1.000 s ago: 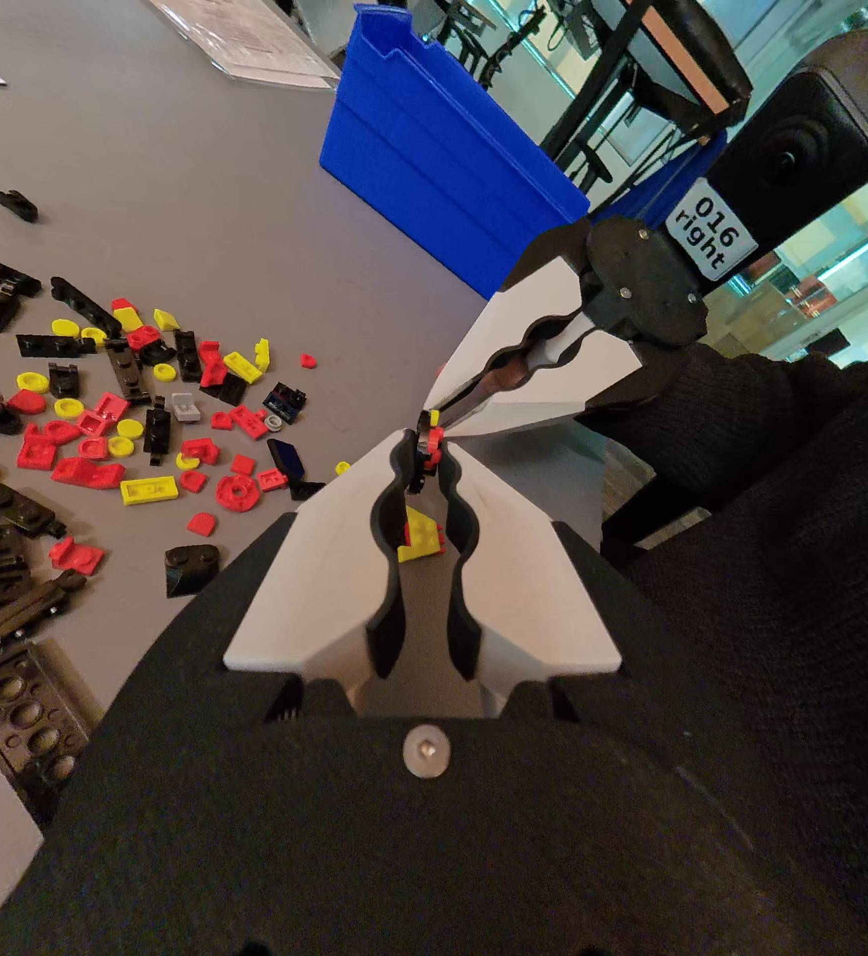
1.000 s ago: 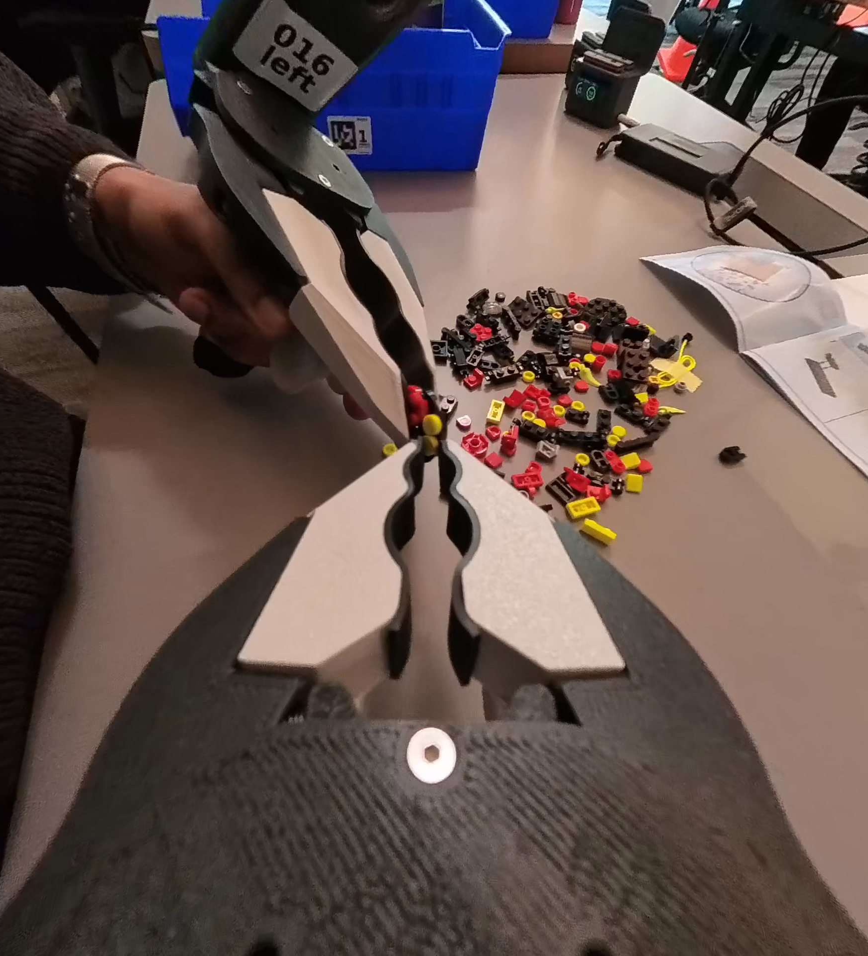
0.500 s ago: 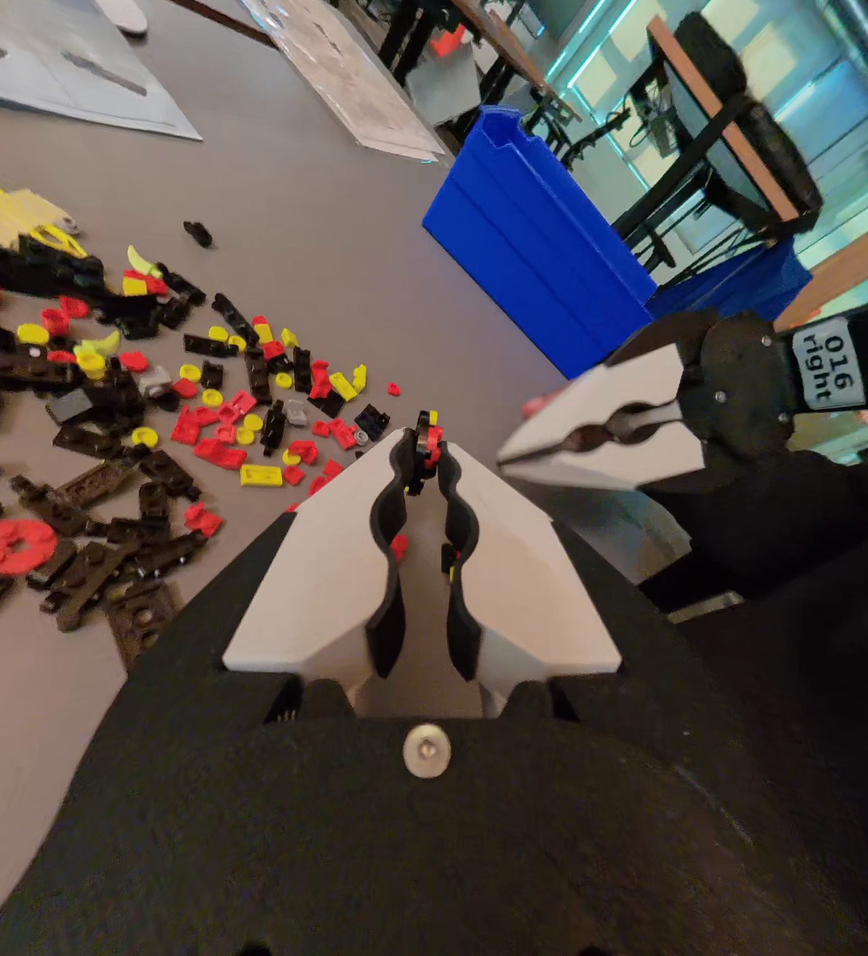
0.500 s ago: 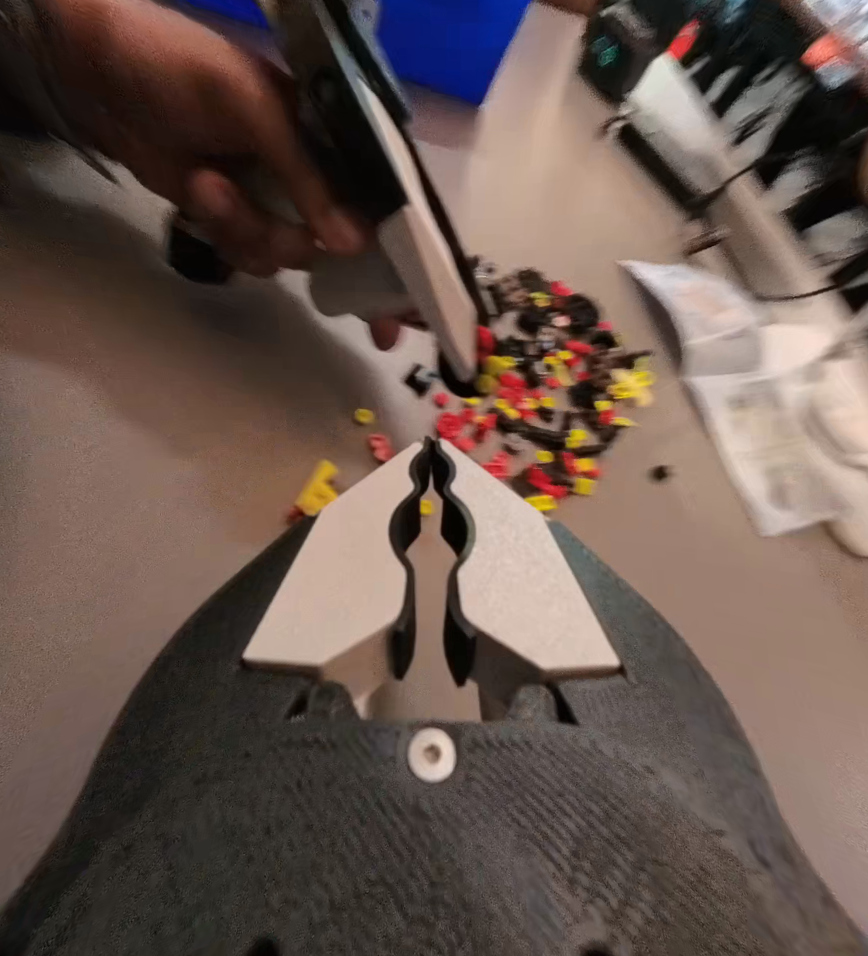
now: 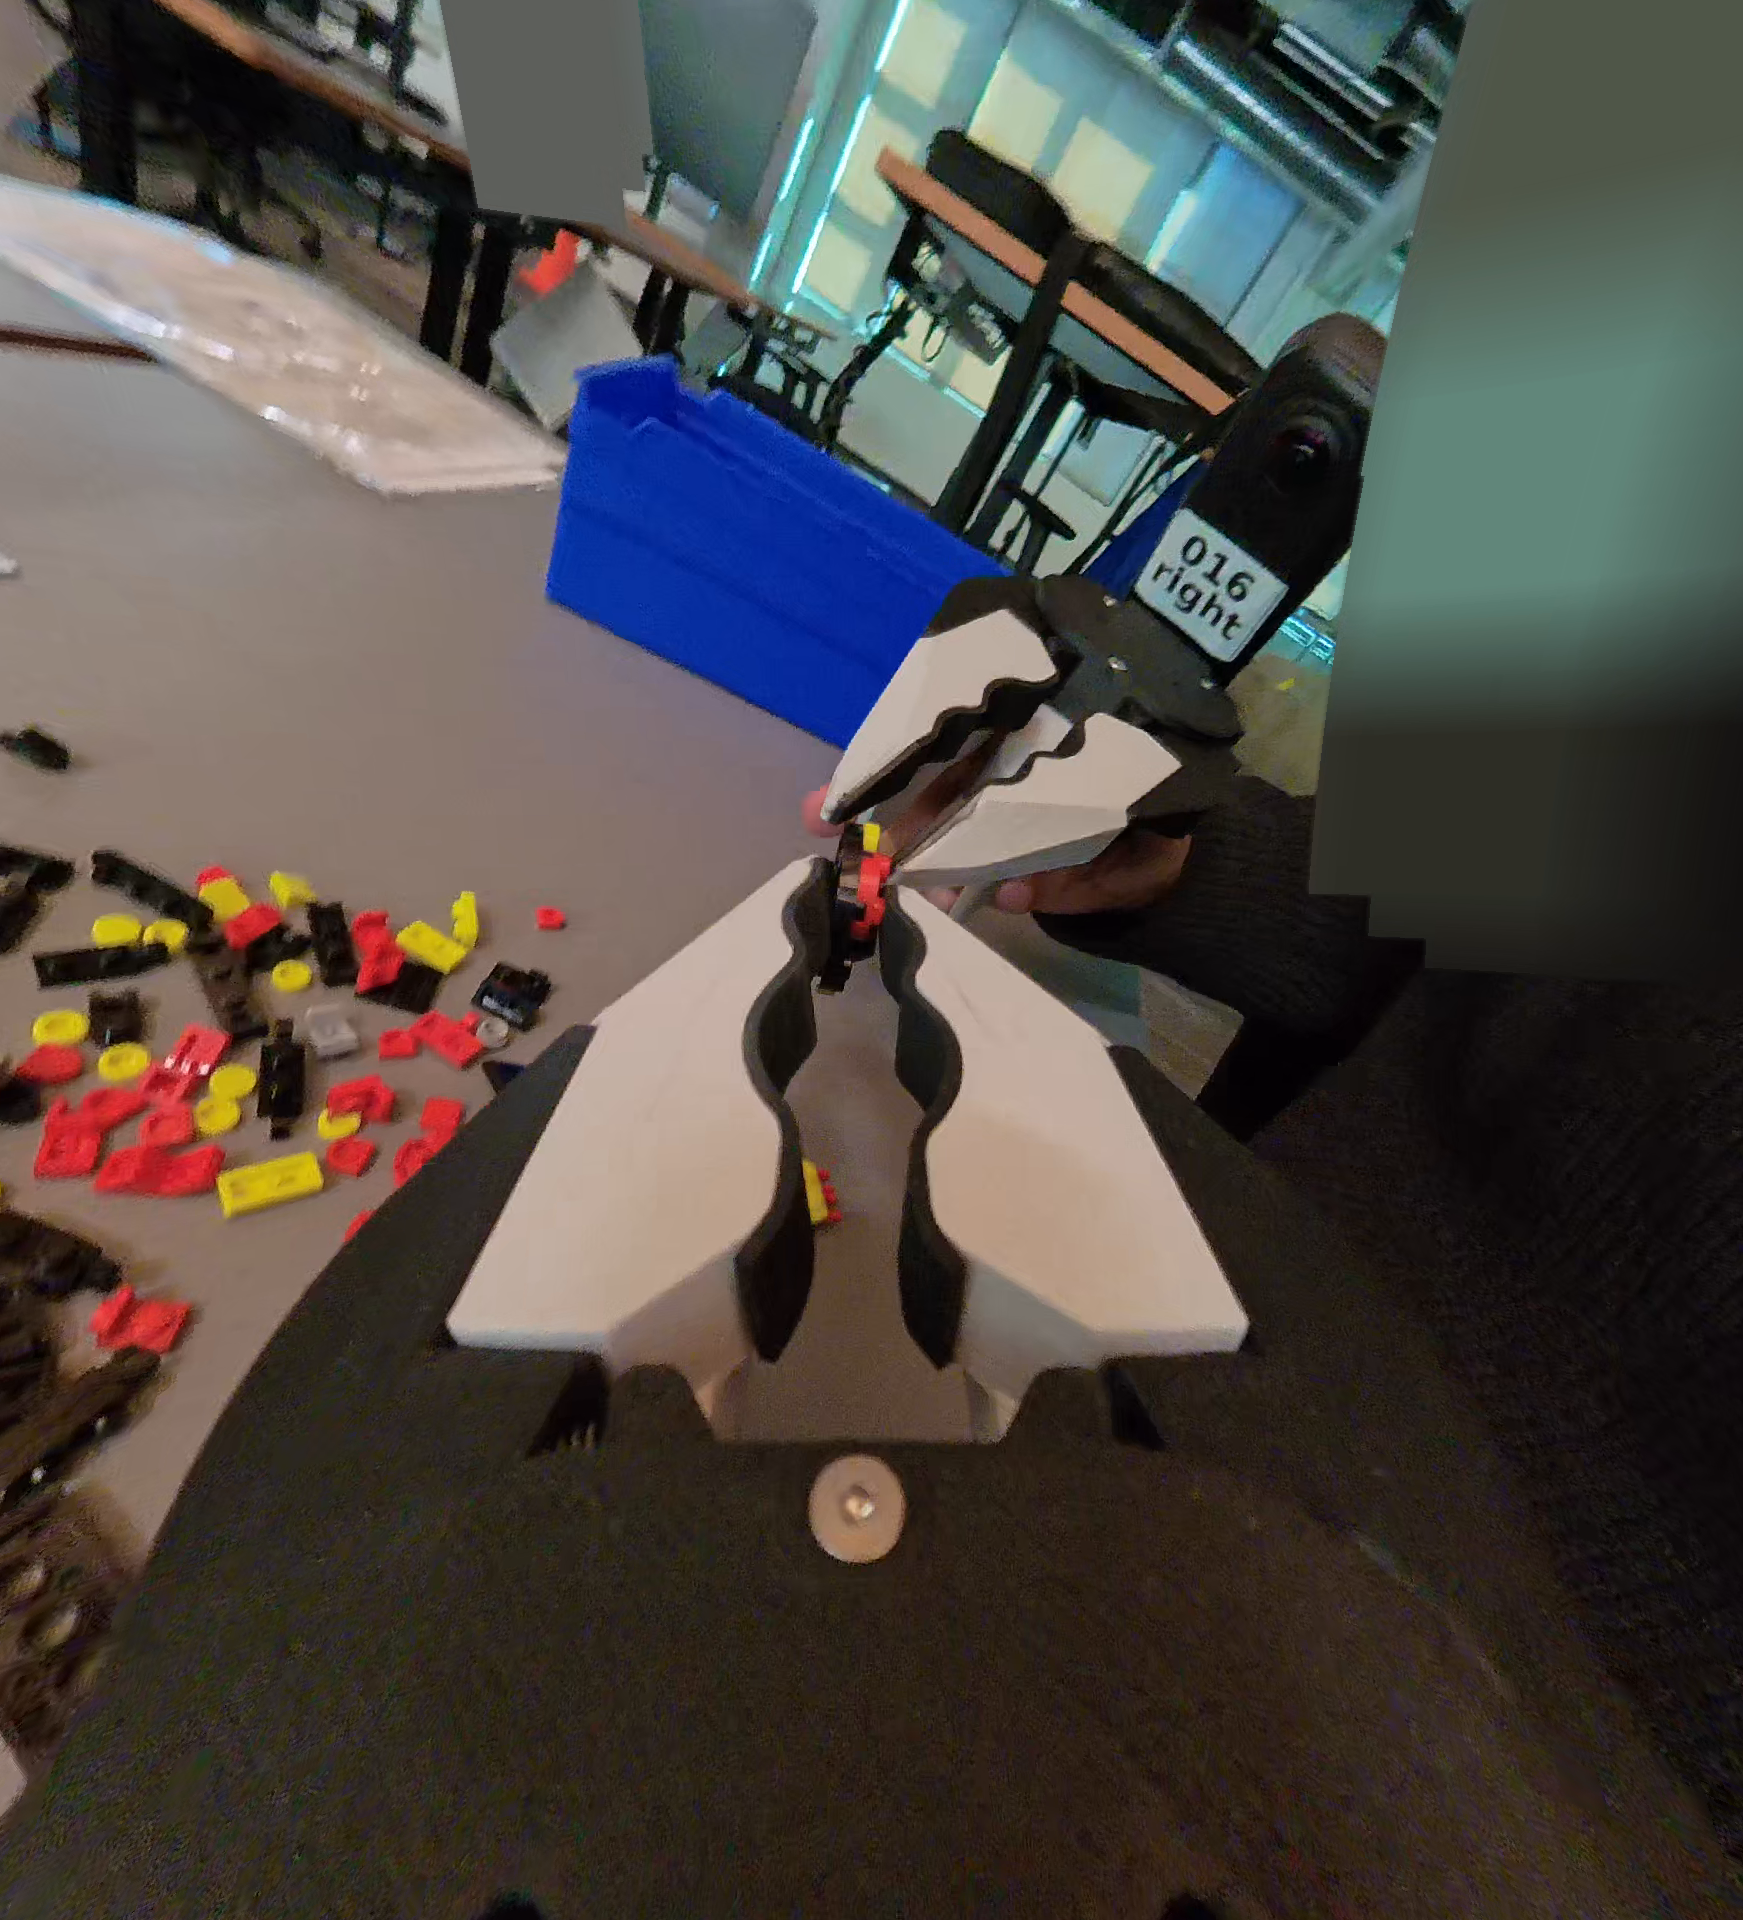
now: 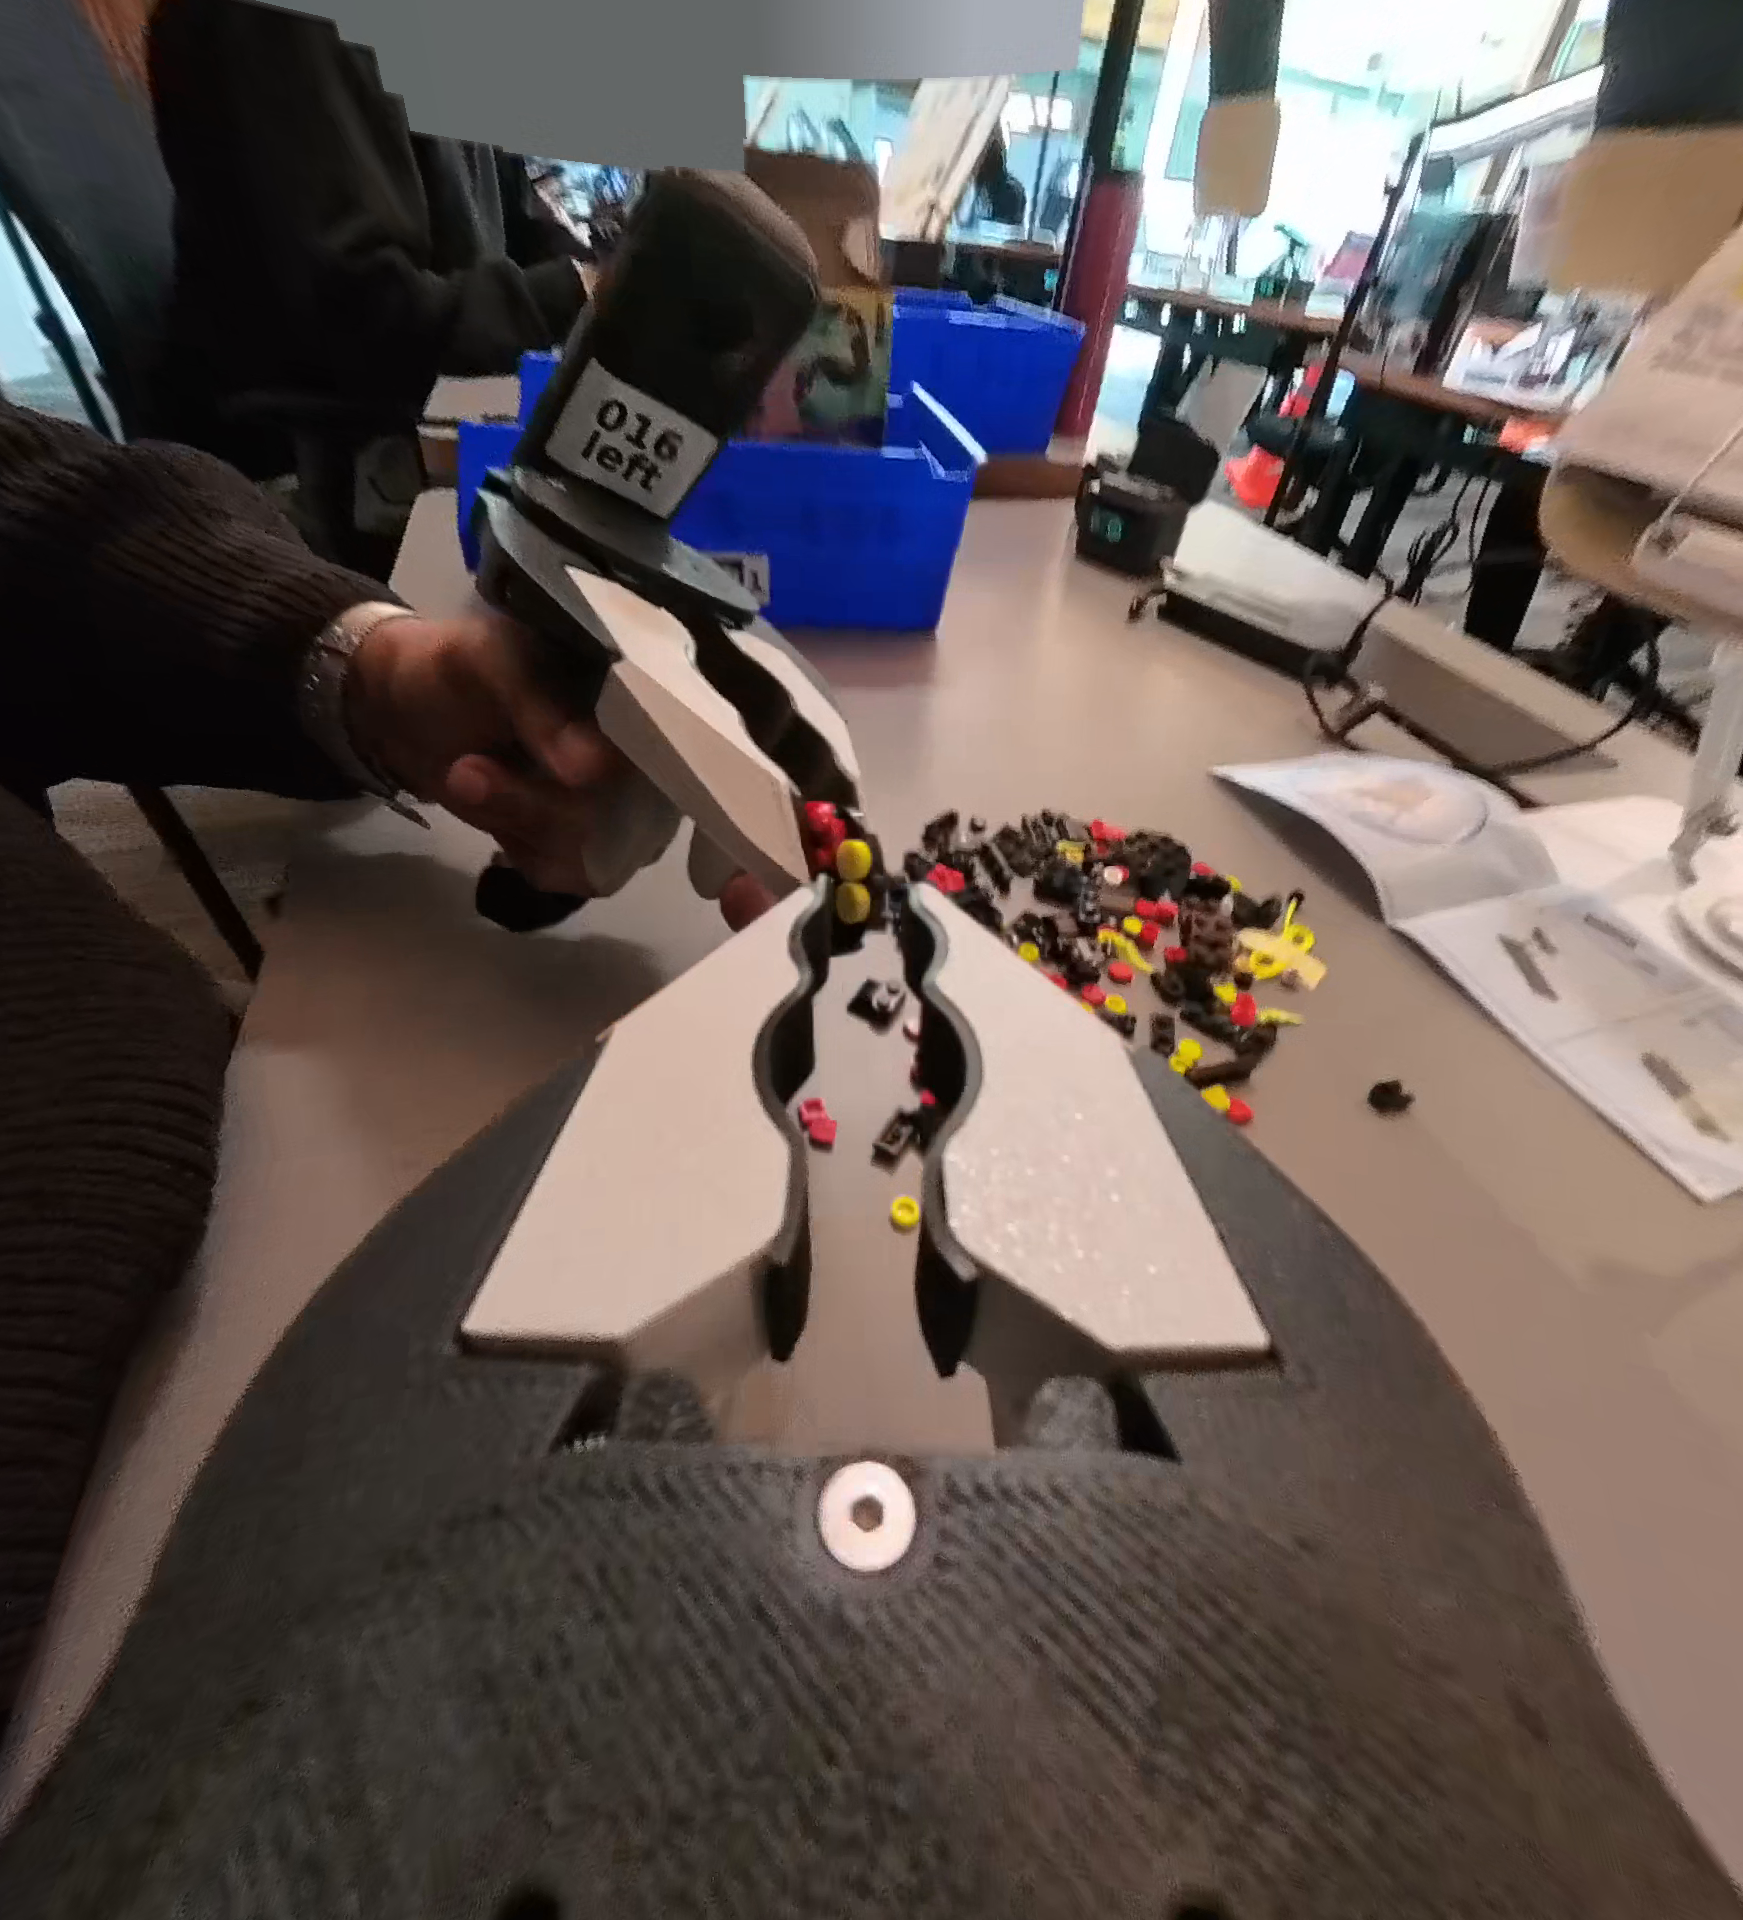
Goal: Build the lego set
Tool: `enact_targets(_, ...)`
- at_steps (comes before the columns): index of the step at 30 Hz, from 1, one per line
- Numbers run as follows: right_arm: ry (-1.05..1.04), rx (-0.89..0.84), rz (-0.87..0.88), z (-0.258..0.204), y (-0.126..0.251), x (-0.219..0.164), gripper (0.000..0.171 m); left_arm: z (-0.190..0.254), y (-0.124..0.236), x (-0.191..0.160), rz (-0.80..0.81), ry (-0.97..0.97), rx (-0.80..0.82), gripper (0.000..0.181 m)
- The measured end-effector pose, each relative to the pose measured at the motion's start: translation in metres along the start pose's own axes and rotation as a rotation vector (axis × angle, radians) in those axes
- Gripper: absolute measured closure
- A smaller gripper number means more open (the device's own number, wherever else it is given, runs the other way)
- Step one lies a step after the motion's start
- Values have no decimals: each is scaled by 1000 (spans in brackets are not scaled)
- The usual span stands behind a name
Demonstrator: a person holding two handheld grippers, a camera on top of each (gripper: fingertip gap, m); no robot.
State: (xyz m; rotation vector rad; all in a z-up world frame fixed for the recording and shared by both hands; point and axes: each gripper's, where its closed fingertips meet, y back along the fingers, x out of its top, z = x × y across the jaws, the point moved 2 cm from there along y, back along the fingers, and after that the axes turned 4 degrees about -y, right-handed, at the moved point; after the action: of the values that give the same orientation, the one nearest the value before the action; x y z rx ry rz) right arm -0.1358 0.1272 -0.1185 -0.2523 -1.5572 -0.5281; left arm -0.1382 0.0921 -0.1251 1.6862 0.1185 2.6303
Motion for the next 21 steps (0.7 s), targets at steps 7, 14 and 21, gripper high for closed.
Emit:
enact_targets(7, 32, 34, 124, -7, 11, 17, 162, 17, 4, 14, 91, -71, -62, 177)
enact_targets(14, 6, 69, 148, -13, 10, 20, 164, 20, 5, 16, 102, -80, -81, 177)
enact_targets(21, 47, 31, 94, -12, 6, 13, 165, 11, 0, 3, -3, -127, 7, 177)
